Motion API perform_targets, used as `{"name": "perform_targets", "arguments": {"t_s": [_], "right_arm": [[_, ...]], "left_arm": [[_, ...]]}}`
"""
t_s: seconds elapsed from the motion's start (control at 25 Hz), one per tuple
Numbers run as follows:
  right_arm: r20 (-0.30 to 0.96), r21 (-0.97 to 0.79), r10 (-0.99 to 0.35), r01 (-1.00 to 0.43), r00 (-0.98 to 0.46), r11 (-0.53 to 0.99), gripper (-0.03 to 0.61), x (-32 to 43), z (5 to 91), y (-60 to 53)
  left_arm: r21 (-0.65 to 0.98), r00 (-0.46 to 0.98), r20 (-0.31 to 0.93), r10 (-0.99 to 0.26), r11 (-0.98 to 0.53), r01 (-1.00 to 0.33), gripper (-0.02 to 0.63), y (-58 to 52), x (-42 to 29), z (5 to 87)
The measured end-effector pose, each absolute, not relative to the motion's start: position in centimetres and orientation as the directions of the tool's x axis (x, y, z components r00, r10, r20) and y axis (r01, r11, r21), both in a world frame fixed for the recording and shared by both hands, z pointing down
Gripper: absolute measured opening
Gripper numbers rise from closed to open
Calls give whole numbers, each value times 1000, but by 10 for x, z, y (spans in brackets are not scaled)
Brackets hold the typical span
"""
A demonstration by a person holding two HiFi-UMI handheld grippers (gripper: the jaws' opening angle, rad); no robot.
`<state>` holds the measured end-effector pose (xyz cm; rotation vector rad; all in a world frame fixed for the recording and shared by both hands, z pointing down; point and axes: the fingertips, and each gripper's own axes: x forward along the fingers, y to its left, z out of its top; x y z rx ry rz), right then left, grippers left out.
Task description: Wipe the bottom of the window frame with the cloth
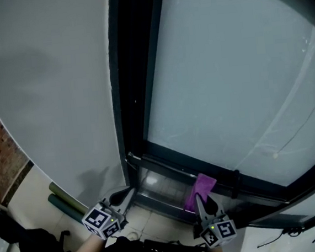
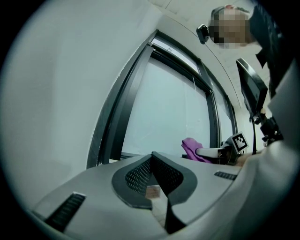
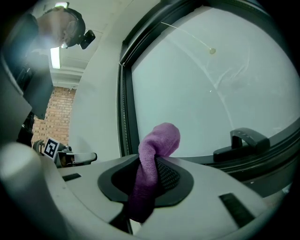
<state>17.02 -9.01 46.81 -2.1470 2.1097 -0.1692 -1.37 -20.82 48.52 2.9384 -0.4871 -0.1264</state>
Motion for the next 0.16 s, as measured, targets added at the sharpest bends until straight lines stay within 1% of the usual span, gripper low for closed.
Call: {"name": "perform_targets", "arguments": {"t_s": [0.16], "right_arm": [[-9,-205,-1000,-979,11,-9,83,169,469,-86]], "left_arm": [[228,937,-83,-341,-921,-315,5,-205,-20,484]]}}
